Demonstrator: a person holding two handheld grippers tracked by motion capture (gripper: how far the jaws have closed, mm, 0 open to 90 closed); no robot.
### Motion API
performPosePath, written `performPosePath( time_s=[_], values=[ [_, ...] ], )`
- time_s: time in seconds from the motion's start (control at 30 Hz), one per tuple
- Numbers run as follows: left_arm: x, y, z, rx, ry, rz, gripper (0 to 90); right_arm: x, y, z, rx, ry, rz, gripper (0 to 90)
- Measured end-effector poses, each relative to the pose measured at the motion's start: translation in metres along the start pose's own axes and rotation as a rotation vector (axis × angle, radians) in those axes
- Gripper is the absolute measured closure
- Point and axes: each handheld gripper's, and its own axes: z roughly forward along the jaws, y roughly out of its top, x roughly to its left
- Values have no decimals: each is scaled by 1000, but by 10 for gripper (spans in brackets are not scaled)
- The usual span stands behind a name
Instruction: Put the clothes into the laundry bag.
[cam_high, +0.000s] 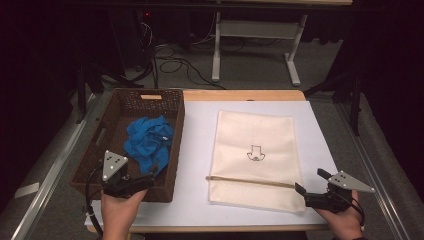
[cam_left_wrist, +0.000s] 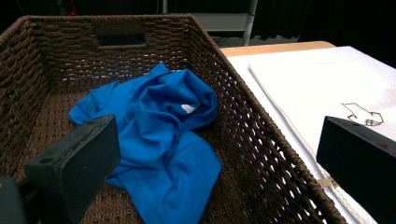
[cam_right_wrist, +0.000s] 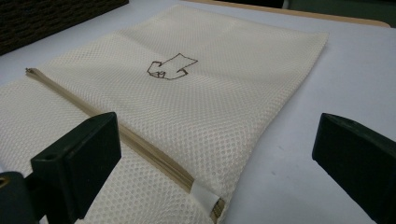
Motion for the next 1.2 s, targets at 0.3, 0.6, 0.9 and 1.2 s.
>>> performPosePath(
  time_s=[0.3, 0.6, 0.9, 1.2],
  values=[
    [-7, 6, 2, -22, -11, 0, 8, 1, 0, -1, -6, 6, 2, 18],
    [-10, 29, 16, -21, 1, 22, 59, -5, 0, 3, -1, 20, 2, 18],
    [4, 54, 44, -15, 40, -35, 60, -6, 5, -1, -23, 25, 2, 19],
    [17, 67, 80, -6, 70, -62, 73, -3, 9, 3, -18, 43, -21, 18]
  ],
)
